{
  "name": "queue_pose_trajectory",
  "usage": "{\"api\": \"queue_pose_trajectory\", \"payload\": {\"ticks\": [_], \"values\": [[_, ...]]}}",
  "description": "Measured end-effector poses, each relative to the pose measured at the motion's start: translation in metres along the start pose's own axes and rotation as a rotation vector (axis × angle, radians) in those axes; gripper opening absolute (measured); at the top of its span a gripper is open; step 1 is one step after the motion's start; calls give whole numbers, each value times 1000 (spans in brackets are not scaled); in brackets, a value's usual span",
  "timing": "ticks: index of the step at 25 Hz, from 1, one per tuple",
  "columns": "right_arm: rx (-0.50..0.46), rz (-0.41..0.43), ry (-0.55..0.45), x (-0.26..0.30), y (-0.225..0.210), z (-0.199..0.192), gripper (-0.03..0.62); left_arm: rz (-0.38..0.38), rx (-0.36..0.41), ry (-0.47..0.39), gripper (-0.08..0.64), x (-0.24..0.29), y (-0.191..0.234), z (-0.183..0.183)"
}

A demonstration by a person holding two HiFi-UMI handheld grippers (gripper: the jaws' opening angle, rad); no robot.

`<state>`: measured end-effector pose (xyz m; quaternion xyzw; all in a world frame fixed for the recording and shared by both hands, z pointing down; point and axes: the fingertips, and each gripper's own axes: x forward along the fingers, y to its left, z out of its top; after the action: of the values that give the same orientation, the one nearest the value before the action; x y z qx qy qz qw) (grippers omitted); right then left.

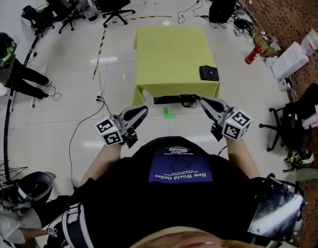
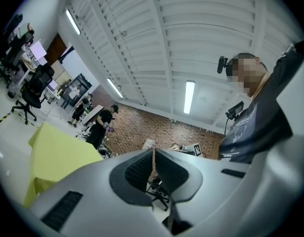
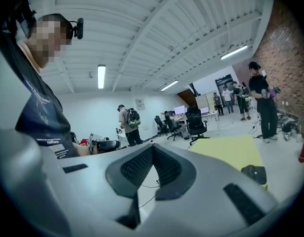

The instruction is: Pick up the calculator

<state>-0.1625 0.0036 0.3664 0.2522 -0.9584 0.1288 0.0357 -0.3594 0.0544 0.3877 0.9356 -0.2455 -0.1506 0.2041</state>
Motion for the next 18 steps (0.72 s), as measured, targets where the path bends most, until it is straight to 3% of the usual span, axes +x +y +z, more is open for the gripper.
{"api": "queue_pose_trajectory", "payload": {"ticks": [5,11,18], "values": [[-11,55,-11,10,-62,4,-14,64,8,9,8,43,33,-2],[-44,205,-1,29,-161,27,-14,191,61,-27,8,125,74,19],[-96,340,10,20,-257,56,-14,251,51,-52,6,236,98,31]]}}
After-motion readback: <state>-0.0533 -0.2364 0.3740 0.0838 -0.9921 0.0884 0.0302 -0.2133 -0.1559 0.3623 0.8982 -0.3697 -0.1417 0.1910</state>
